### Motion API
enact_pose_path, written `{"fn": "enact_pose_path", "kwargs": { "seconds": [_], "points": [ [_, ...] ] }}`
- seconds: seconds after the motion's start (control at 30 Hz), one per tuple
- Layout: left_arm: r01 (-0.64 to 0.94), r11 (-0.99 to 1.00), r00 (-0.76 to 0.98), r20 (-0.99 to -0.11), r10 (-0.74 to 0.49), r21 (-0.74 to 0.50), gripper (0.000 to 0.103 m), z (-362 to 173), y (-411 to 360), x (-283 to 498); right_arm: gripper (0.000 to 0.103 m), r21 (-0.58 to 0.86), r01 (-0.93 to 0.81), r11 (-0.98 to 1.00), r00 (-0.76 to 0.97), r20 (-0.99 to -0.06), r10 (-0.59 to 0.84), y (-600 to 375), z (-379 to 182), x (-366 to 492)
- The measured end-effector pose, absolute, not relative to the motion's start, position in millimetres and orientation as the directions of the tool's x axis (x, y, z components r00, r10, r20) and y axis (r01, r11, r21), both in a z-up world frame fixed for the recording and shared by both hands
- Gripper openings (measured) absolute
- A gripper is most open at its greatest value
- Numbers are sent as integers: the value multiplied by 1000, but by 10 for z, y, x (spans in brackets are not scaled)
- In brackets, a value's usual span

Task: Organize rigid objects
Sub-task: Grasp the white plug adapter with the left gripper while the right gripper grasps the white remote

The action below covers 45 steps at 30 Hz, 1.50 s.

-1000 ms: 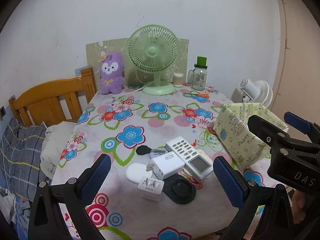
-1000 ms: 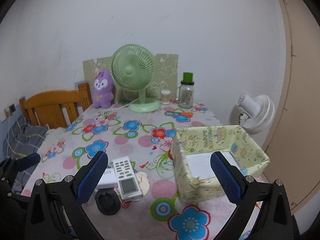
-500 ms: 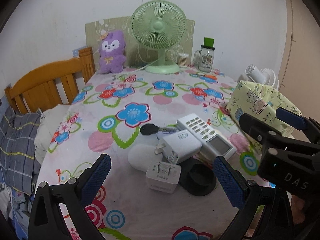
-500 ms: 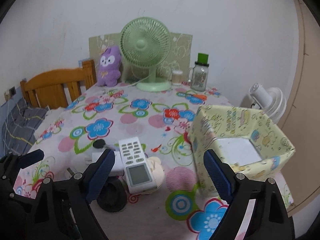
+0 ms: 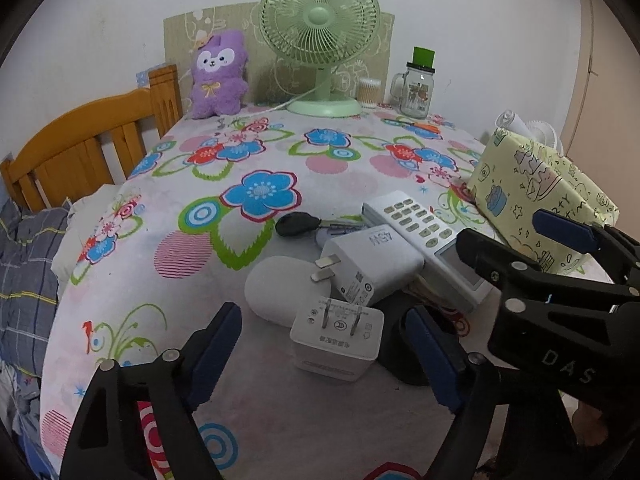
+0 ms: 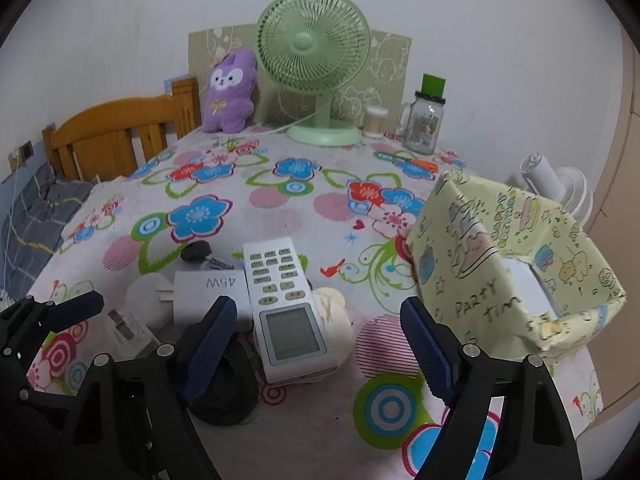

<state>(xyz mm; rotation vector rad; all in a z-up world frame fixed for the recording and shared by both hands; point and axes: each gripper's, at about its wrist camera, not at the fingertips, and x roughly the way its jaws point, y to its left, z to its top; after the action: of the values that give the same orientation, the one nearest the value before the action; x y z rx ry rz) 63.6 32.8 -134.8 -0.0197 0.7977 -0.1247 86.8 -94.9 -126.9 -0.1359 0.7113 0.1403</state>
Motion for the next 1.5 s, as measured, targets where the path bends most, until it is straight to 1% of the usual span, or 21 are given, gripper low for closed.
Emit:
{"fn": "enact_pose_path", "kwargs": {
  "seconds": [0.17,0.23,0.3,0.53,0.6,0.67,0.77,0.93,1.03,1.1,1.13,1.17,1.43,1.5],
  "points": [
    [132,989,675,-725,-136,-63,68,-1398,273,685,85,-78,-185,980,728,-681,83,-916,-1360,940],
    [144,988,678,-720,-145,-63,55,-1385,251,696,85,-79,-187,979,721,-688,82,-914,-1384,972],
    [135,991,686,-719,-111,-24,44,-1378,219,700,85,-78,-185,980,714,-696,79,-920,-1412,1014],
    [131,991,688,-718,-100,-13,43,-1368,224,762,84,-63,-183,981,689,-720,82,-926,-1501,1135],
    [129,992,689,-718,-96,-8,43,-1368,223,784,82,-51,-187,981,684,-724,93,-925,-1520,1167],
    [128,992,690,-718,-90,-2,43,-1371,214,806,76,-35,-199,979,679,-725,112,-914,-1531,1188],
    [118,993,692,-718,-81,1,43,-1374,224,843,72,-26,-208,978,681,-721,126,-879,-1532,1218],
    [108,994,691,-720,-69,8,43,-1376,241,867,71,-18,-204,979,682,-720,129,-857,-1540,1248],
    [109,994,694,-718,-60,21,43,-1377,235,843,71,14,-194,981,667,-731,142,-919,-1560,1220],
    [109,994,694,-718,-56,28,43,-1377,225,837,68,24,-195,980,657,-739,149,-937,-1567,1215],
    [107,994,695,-717,-53,31,43,-1378,226,824,61,32,-201,979,650,-744,157,-939,-1571,1212],
    [107,994,694,-718,-52,31,43,-1377,230,817,57,41,-207,977,640,-750,167,-939,-1576,1206],
    [103,994,690,-722,-54,23,43,-1375,256,805,57,18,-206,978,633,-760,148,-849,-1634,1302],
    [101,995,689,-723,-54,22,43,-1373,261,805,55,17,-203,979,626,-766,144,-825,-1658,1347]
  ]
}}
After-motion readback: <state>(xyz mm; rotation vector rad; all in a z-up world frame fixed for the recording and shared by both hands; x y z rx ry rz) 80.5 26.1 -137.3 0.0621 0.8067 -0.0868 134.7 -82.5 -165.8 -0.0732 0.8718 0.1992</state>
